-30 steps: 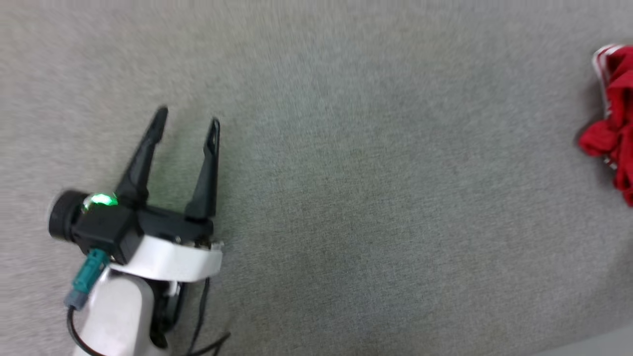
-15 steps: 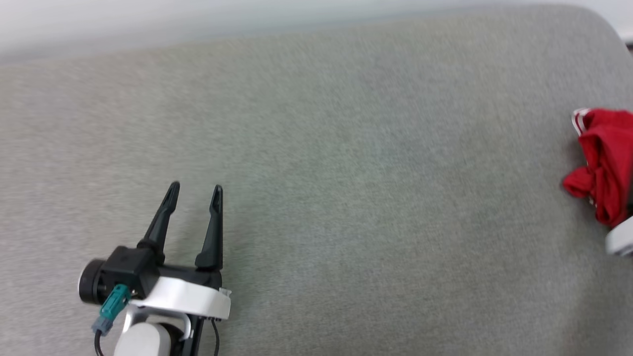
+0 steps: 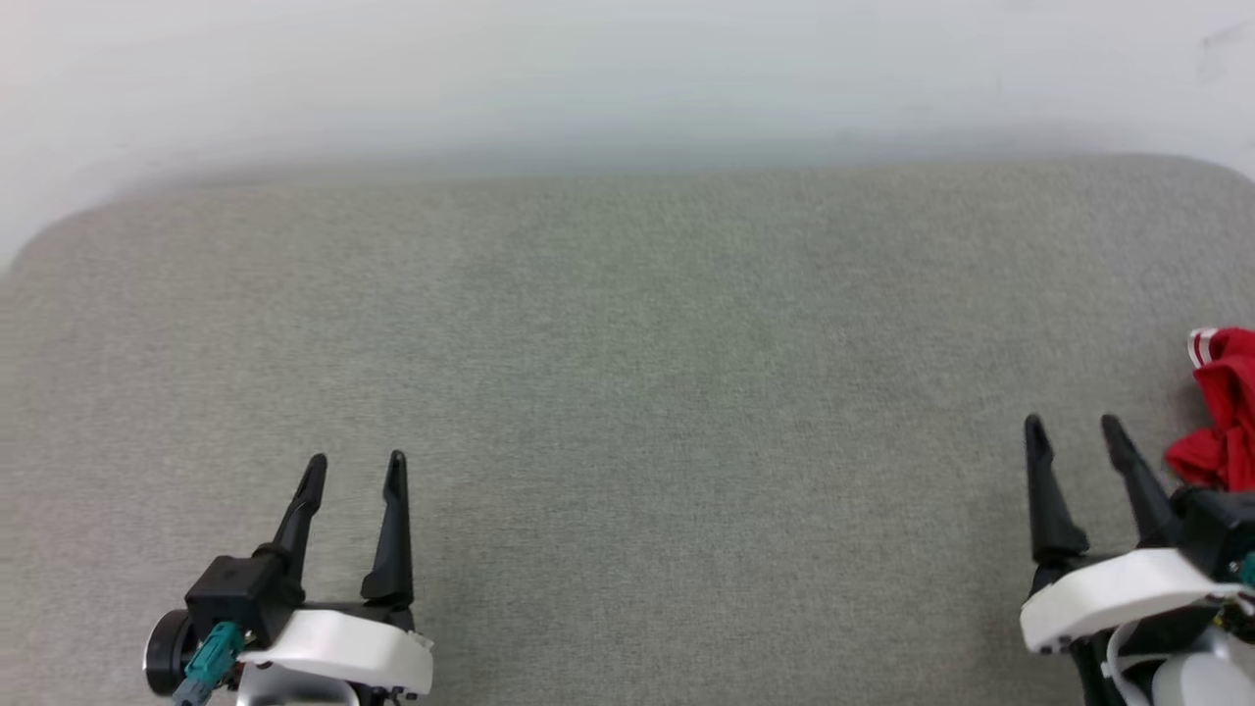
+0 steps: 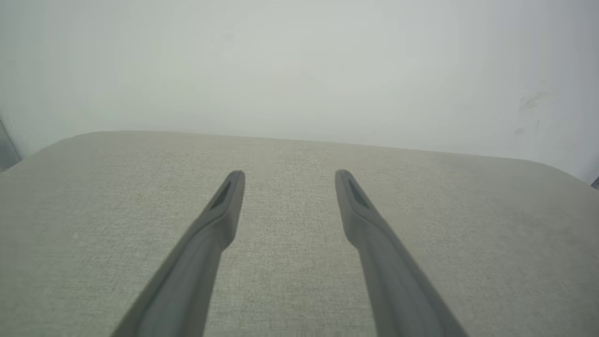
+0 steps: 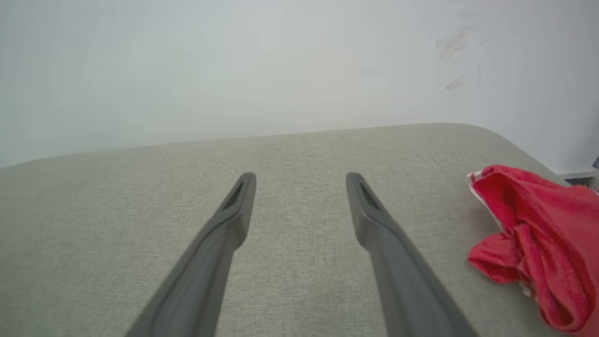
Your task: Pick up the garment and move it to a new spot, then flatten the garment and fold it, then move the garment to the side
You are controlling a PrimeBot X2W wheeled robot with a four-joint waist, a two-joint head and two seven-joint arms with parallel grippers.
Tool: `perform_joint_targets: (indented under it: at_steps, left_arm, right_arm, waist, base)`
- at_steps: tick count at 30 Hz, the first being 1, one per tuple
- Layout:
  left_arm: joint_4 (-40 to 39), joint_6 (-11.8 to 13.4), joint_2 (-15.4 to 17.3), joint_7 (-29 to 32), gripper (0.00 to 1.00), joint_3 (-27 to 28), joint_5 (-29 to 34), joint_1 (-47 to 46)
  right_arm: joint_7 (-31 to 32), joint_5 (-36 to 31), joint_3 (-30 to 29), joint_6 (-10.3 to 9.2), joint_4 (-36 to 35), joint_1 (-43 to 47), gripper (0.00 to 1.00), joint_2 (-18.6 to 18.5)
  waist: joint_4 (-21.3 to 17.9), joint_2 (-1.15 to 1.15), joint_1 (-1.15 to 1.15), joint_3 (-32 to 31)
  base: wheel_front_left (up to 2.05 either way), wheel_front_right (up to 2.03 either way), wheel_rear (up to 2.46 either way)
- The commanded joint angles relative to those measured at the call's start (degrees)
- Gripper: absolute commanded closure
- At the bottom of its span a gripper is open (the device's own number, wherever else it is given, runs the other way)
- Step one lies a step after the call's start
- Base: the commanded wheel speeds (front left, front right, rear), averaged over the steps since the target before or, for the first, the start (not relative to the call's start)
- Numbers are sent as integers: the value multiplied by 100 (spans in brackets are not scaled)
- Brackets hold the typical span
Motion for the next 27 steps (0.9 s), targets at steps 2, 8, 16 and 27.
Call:
perform_joint_targets:
  at_steps: [2,8,16,27]
  left_arm:
    - [74,24,3,-10,0,154,16,163]
    - [159,-26,28,-10,0,285,122,404]
    - [106,-75,-52,-11,0,290,226,779]
    - [120,-145,-127,-11,0,314,309,928]
  right_arm:
    - [105,80,171,-7,-290,343,0,74]
    - [274,7,313,-7,-848,815,0,118]
    - [578,-22,403,-6,-1672,1541,0,143]
    - [757,113,365,-6,-2003,1882,0,148]
  waist:
    - [196,0,1,-303]
    - [235,0,1,-618]
    - [174,0,1,-876]
    - [191,0,1,-981]
  base:
    - [0,0,0]
    - [0,0,0]
    - [0,0,0]
    - [0,0,0]
